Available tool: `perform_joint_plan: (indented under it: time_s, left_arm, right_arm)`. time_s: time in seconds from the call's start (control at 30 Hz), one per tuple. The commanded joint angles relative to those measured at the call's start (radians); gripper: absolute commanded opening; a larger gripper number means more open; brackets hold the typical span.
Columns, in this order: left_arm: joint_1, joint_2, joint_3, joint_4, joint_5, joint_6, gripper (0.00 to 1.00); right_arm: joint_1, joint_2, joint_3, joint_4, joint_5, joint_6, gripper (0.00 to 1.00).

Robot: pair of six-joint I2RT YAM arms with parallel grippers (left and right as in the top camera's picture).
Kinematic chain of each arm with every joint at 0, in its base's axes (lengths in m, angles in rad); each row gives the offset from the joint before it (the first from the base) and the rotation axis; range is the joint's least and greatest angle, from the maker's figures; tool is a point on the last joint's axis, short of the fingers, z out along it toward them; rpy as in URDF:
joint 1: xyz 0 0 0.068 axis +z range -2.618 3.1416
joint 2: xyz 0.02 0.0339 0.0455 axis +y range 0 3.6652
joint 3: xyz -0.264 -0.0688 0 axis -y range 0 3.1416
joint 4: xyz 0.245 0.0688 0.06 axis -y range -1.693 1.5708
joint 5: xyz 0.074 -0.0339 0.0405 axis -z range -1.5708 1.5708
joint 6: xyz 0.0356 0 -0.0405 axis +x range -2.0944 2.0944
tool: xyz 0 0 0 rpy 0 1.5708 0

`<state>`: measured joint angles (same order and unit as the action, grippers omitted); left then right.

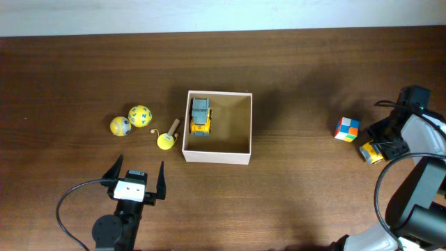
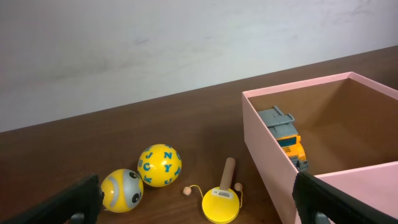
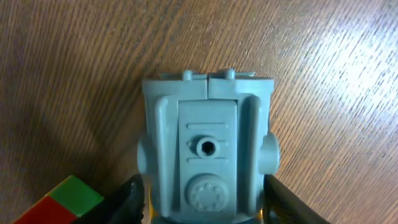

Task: Pack container
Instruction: 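Close the right gripper on the second dump truck and lift it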

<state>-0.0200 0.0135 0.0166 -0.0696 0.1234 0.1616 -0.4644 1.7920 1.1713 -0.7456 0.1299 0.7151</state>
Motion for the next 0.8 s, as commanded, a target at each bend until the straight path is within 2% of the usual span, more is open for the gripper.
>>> perform_joint_plan:
  time_s: [0.0,0.13,0.27,0.47,0.77]
  left_arm:
    - [0.003,-0.006,-0.008,0.002,-0.004,0.013,0.99]
    - [0.003,-0.006,-0.008,0.002,-0.004,0.013,0.99]
    - [0.003,-0.006,-0.008,0.002,-0.004,0.013,0.99]
    - [0.003,-0.006,-0.008,0.002,-0.004,0.013,0.99]
    - [0.003,-0.006,-0.008,0.002,-0.004,0.013,0.99]
  right_arm:
    - [-0.009,-0.016,-0.009,0.002,0.015,0.006,0.52]
    - [-0.008,-0.016,-0.009,0.011,0.010,-0.016,0.52]
    - [-0.007,-0.017,-0.008,0.063,-0.061,-0.122,0.51]
    - [-0.007,-0.017,0.004,0.080,-0.101,-0.196,0.45]
    - [-0.007,-0.017,0.013,0.075,-0.186,-0.333,0.43]
